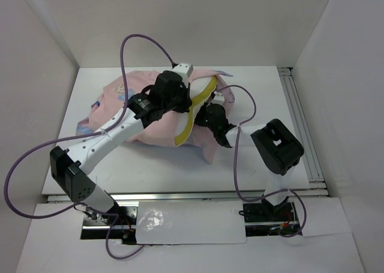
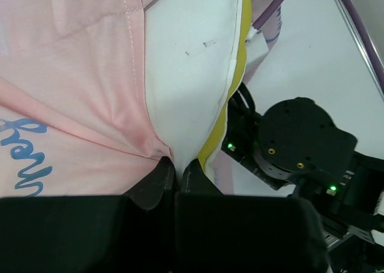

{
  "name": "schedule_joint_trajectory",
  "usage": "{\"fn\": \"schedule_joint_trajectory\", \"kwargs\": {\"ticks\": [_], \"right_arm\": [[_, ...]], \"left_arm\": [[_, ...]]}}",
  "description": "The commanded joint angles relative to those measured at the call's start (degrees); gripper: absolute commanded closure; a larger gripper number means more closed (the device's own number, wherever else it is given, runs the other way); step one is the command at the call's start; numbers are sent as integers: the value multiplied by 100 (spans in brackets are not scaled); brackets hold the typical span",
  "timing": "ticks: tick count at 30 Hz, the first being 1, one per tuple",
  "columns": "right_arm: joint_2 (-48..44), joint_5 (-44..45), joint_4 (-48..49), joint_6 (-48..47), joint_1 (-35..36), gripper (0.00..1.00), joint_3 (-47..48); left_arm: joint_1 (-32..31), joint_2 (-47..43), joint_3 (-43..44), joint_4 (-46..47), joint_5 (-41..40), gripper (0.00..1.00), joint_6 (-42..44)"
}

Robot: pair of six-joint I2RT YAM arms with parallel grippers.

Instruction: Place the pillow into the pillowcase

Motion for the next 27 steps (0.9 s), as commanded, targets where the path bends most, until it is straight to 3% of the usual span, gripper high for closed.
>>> {"fn": "schedule_joint_trajectory", "kwargs": {"ticks": [1,3,4,9,15,20,24,27], "right_arm": [[155,239,597,-4,56,80,252],[-2,500,388,57,56,99,252],[-203,633,221,58,109,100,252],[-1188,942,-1176,-92,48,100,-169],[-2848,557,-3153,-12,-532,100,-863],[-4403,415,-3980,-241,-1023,100,-1321],[-5072,679,-4920,-311,-1489,100,-1321],[-5398,433,-5037,-311,-1929,100,-1321]], "left_arm": [[-100,-341,62,720,247,100,-229],[-100,-288,9,668,-85,100,-229],[-47,-184,9,668,-253,100,-281],[339,423,-60,422,-1166,100,-806],[1086,1038,-325,448,-1484,100,-1336],[1517,1575,-325,211,-1766,100,-1590],[1658,1698,-395,-9,-2152,100,-1705],[1781,1803,-501,-132,-2398,100,-1776]]}}
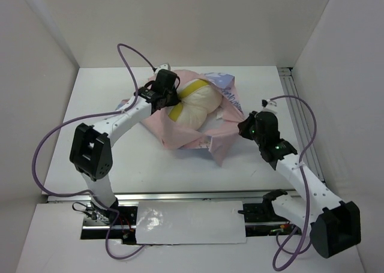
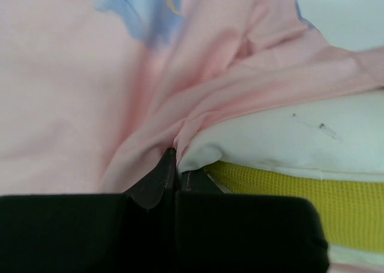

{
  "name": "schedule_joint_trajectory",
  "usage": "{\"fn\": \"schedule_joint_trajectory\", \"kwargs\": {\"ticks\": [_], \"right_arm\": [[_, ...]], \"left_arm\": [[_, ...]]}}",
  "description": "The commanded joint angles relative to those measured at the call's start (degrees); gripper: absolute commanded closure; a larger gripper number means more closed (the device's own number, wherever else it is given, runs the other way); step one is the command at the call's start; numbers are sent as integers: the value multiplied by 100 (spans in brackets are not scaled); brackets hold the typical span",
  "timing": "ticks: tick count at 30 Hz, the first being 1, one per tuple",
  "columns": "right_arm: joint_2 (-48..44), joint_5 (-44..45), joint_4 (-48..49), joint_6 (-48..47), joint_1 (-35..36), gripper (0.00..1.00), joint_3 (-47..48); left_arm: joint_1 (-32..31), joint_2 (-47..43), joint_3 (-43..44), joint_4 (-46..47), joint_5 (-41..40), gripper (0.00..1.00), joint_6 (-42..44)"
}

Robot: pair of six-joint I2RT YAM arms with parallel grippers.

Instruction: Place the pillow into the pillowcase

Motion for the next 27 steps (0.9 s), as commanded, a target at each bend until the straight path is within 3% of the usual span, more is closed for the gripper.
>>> {"fn": "schedule_joint_trajectory", "kwargs": {"ticks": [1,4,8,11,17,21,25,27], "right_arm": [[-558,244,-844,-322,-548,100,64],[-620,-538,-731,-480,-909,100,117],[-357,-2916,-485,-1147,-1024,100,214],[-233,-3467,-414,-1376,-1024,100,424],[-540,-3444,-536,-1482,-962,100,1030],[-813,-3354,-590,-1421,-962,100,1215],[-1173,-3451,-265,-1167,-962,100,1216],[-1296,-3102,-448,-1053,-962,100,1286]], "left_arm": [[592,412,-267,-689,-1977,100,93],[426,701,-135,-829,-1978,100,93],[-285,1105,355,-830,-2215,100,268],[-865,1543,733,-830,-2154,100,383],[-1481,2142,859,-761,-1846,100,445],[-1534,2213,474,-585,-1425,100,392],[-1649,2213,261,-505,-1504,100,251],[-1649,2371,261,-584,-1556,100,102]]}}
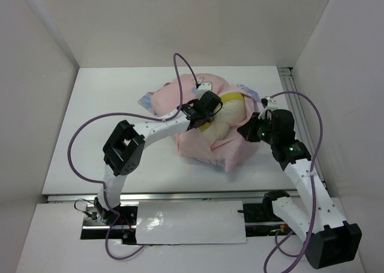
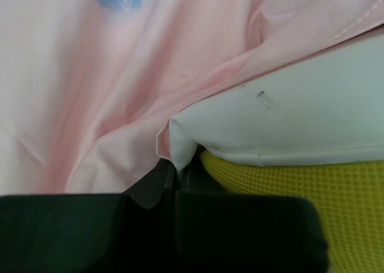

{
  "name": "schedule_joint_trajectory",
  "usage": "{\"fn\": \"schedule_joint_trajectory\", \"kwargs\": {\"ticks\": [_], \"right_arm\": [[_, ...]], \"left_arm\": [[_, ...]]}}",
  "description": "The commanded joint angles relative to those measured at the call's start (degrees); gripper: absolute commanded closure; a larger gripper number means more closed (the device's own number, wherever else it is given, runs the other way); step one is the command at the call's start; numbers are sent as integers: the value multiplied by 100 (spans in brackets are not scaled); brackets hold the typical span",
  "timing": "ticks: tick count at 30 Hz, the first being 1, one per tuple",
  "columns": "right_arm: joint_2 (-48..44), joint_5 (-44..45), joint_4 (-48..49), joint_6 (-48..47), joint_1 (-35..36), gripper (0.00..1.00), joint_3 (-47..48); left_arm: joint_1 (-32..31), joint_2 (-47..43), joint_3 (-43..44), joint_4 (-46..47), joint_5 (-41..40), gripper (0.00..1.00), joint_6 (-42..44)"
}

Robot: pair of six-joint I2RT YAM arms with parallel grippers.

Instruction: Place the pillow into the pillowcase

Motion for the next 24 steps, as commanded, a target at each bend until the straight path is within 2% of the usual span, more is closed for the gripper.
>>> {"fn": "schedule_joint_trajectory", "kwargs": {"ticks": [1,2,8,9,13,17,24], "right_arm": [[-645,-53,541,381,-3,100,914],[-645,79,201,382,-3,95,976],[-698,835,-891,435,-3,95,1302],[-698,836,-1041,435,-3,98,1302],[-751,837,-1051,497,-3,100,1302],[-1302,538,-350,497,-3,100,1179],[-2436,-131,2216,1040,-3,100,240]], "left_arm": [[102,911,-535,-1058,-482,100,-210],[102,964,-457,-1302,-545,100,-298],[278,1079,-342,-1402,-484,100,-422],[278,1079,-342,-1402,-432,100,-422],[330,1079,-342,-1270,-264,100,-273],[330,1079,-403,-1270,-203,100,-150],[383,1105,-491,-1181,-62,100,-88]]}}
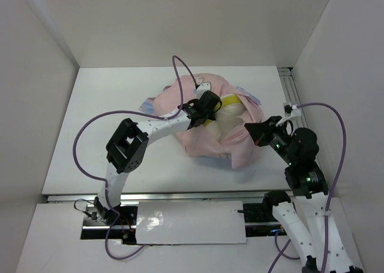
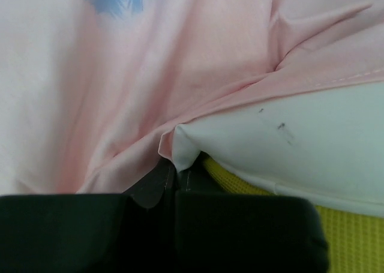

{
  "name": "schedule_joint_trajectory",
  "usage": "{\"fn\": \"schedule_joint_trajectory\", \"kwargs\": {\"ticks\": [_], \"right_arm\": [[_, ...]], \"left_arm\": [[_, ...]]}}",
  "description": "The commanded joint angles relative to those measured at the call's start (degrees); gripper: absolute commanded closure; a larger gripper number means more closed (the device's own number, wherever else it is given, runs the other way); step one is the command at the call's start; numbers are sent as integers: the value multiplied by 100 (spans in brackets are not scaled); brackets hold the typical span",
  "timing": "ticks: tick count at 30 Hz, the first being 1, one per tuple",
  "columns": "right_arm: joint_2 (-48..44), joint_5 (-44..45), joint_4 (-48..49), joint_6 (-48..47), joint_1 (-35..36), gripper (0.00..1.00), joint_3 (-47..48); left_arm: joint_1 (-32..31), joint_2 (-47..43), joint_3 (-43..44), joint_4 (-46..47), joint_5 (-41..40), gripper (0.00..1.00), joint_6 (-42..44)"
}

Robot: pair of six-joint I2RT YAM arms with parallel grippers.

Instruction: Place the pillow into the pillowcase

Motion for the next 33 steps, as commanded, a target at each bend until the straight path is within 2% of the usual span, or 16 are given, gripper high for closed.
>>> {"fn": "schedule_joint_trajectory", "kwargs": {"ticks": [1,5,9,10,11,14,15,16,17,21,23,26,27,28,31,33], "right_arm": [[-709,-452,2796,475,-7,100,-161],[-763,-92,2931,555,45,100,-442],[-166,-197,3239,616,46,100,-672],[79,-197,3239,616,46,100,-672],[185,-197,3135,538,46,100,-611],[327,136,2679,336,46,100,-453],[327,311,2581,335,46,100,-452],[275,313,2519,266,46,100,-452],[214,313,2432,265,46,100,-452],[-33,365,2291,265,46,100,-610],[-164,365,2089,326,46,100,-672],[-227,514,1957,326,46,100,-724],[-287,515,1887,326,46,100,-724],[-288,515,1886,326,46,100,-724],[-350,646,1519,256,46,100,-724],[-350,778,1324,108,46,100,-611]], "left_arm": [[269,902,-461,-1496,-425,100,305],[269,902,-530,-1410,-102,100,541],[77,315,-820,-944,670,100,1199],[-46,-52,-873,-865,839,96,1315],[-108,-282,-1047,-742,988,77,1403],[-214,-1325,-1399,-110,1726,52,1729],[-214,-1591,-1635,31,2076,41,1781],[-214,-1837,-1760,346,2210,16,1852],[-214,-2275,-1883,505,2351,0,1913],[-65,-2649,-2104,1244,3405,0,2212],[-65,-2369,-1614,1132,3206,0,2292],[-65,-1458,-393,228,2906,13,2353],[-65,-1271,-172,95,2906,22,2353],[-65,-1138,65,94,3019,26,2423],[-12,-1058,67,295,3853,30,2555],[-12,-1259,-283,901,4783,22,2625]]}}
